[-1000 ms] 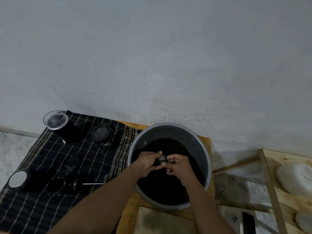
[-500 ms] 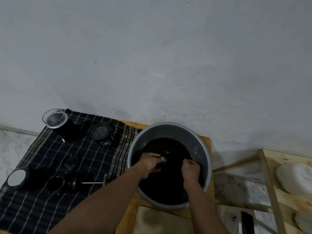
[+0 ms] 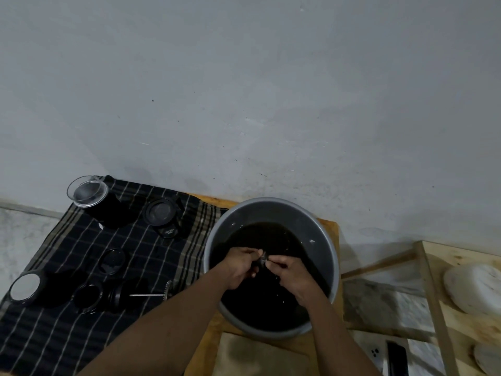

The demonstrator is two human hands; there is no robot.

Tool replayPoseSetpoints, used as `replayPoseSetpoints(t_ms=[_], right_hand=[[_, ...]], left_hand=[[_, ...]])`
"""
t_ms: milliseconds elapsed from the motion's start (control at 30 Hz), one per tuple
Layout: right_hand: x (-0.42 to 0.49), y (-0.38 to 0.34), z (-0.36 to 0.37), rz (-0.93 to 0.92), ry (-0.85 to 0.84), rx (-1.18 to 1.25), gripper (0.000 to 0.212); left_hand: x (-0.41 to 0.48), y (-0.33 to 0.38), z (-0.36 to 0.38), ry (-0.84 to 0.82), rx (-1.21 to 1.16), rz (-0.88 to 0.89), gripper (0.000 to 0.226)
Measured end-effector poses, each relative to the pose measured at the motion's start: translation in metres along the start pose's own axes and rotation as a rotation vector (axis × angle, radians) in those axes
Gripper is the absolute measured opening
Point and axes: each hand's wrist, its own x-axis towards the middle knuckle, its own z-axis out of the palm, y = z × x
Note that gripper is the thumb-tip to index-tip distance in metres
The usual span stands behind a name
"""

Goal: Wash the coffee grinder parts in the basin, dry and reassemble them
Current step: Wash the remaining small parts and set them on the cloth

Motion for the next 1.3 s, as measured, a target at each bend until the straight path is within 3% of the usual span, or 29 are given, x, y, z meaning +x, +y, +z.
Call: replayPoseSetpoints(t_ms=[100, 233, 400, 500, 667, 733, 833, 1000, 1067, 1200, 1300], right_hand=[[-0.005, -0.003, 0.004, 0.071, -0.145, -0.191, 0.025], [0.001, 0.005, 0.004, -0.014, 0.035, -0.040, 0.015], [-0.001, 0.009, 0.007, 0.074, -0.055, 0.113, 0.013], [0.004, 0.011, 0.014, 0.061, 0.212, 0.173, 0.008], [0.011, 0.014, 0.014, 0.125, 0.637, 0.407, 0.021], [0.011, 0.013, 0.011, 0.160, 0.579, 0.423, 0.021], [0.004, -0.002, 0.011, 0.140, 0.289, 0.513, 0.020], [0.012, 0.002, 0.008, 0.040, 0.073, 0.006, 0.025], [0.014, 0.002, 0.008, 0.010, 0.081, -0.057, 0.029], [0.012, -0.001, 0.001, 0.060, 0.181, 0.310, 0.022], [0.010, 0.001, 0.002, 0.051, 0.116, 0.171, 0.017]], left_hand=[[0.003, -0.001, -0.001, 0.005, 0.002, -0.010, 0.017], [0.004, -0.002, 0.001, 0.020, -0.020, 0.011, 0.024], [0.003, -0.002, 0.002, 0.007, -0.050, 0.035, 0.026], [0.003, -0.006, 0.005, 0.027, -0.052, 0.053, 0.026], [0.006, -0.009, 0.004, 0.056, -0.072, 0.039, 0.032], [0.004, -0.007, 0.004, 0.048, -0.066, 0.030, 0.032], [0.006, -0.008, 0.004, 0.036, -0.059, 0.032, 0.031], [0.000, -0.005, 0.004, -0.032, -0.047, 0.028, 0.021], [0.001, -0.006, 0.006, -0.019, -0.033, 0.038, 0.020], [0.004, -0.006, 0.010, -0.003, -0.050, 0.081, 0.018], [0.005, -0.006, 0.007, 0.025, -0.039, 0.104, 0.016]])
